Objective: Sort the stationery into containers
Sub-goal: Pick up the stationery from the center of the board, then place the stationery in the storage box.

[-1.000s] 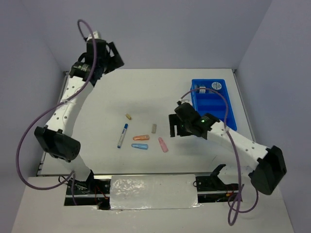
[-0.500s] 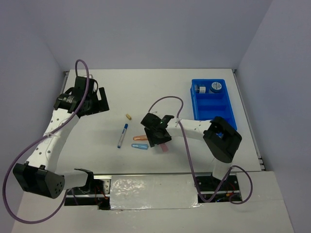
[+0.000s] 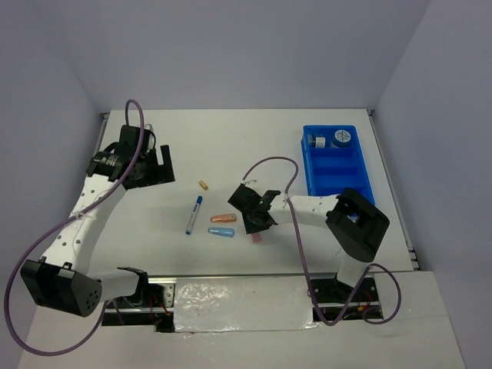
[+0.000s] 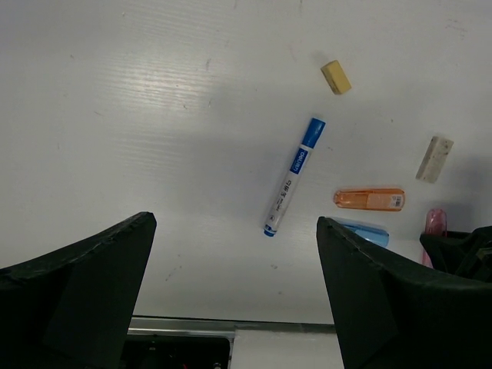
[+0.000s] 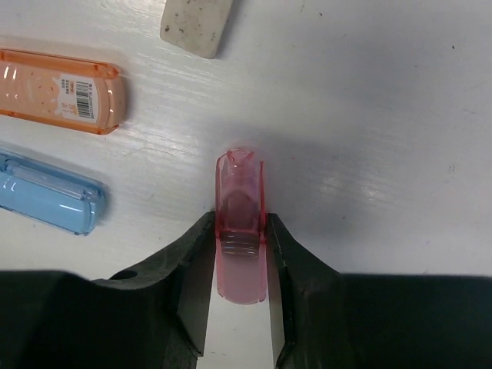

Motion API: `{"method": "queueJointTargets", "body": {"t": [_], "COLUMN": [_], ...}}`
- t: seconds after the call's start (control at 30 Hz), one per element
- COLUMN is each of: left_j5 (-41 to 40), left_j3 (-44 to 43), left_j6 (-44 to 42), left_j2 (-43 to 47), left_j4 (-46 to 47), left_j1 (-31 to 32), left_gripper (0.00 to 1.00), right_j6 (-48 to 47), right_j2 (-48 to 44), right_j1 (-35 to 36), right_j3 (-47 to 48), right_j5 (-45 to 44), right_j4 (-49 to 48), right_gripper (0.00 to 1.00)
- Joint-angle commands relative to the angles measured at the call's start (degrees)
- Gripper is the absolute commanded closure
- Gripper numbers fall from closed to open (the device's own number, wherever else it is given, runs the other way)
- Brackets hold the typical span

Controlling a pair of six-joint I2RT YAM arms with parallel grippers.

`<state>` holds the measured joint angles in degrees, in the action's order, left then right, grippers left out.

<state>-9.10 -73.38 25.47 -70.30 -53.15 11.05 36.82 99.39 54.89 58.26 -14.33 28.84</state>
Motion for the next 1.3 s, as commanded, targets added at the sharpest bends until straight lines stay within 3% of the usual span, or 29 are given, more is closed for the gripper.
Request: {"method": "queueJointTargets", "body": {"t": [0.0, 0.1, 0.23, 0.37, 0.47, 0.7, 1.07, 1.17, 1.27], "left_j5": [1.9, 1.81, 2.16, 4.53, 5.24, 7.16, 6.2, 6.12, 5.68], "left_j3": [-2.2, -2.91, -2.55, -1.68, -0.97, 0.08, 1.31, 1.93, 1.76], "left_j6": [-1.3, -1.3, -1.22, -1.57, -1.92, -2.36, -4.73, -4.64, -4.82], "left_j2": [-0.19, -0.45, -0.27, 0.25, 0.52, 1.75, 2.8, 2.89, 2.63], "left_j4": [0.32, 0.06, 0.5, 0.94, 0.06, -0.47, -2.05, -2.4, -2.66], "left_j1": [-0.24, -0.24, -0.24, -0.24, -0.24, -0.24, -0.24, -0.24, -0.24], "left_gripper": [0.01, 0.01, 0.01, 0.01, 0.01, 0.01, 0.01, 0.01, 0.01], "right_j6": [2.47, 1.07, -0.08, 0.36, -1.48, -0.09, 2.56, 2.91, 2.91], "right_j2": [0.55, -7.18, -13.95, -18.18, -15.74, -4.31, 7.04, 8.01, 7.83], "right_j1": [1.01, 0.48, -5.75, -21.96, -33.74, -48.72, -54.45, -56.39, -56.65], "right_j3": [-3.33, -2.45, 3.59, 5.28, 7.74, 19.33, 26.47, 26.47, 25.85], "right_j5": [1.32, 1.76, -0.51, -3.51, -4.3, -0.98, 0.53, 1.06, 0.88], "right_j4": [-0.63, -2.12, 1.73, 2.72, 2.36, 3.24, 3.15, 2.89, 1.4], "right_gripper": [0.73, 0.74, 0.74, 0.71, 0.71, 0.7, 0.65, 0.59, 0.38]}}
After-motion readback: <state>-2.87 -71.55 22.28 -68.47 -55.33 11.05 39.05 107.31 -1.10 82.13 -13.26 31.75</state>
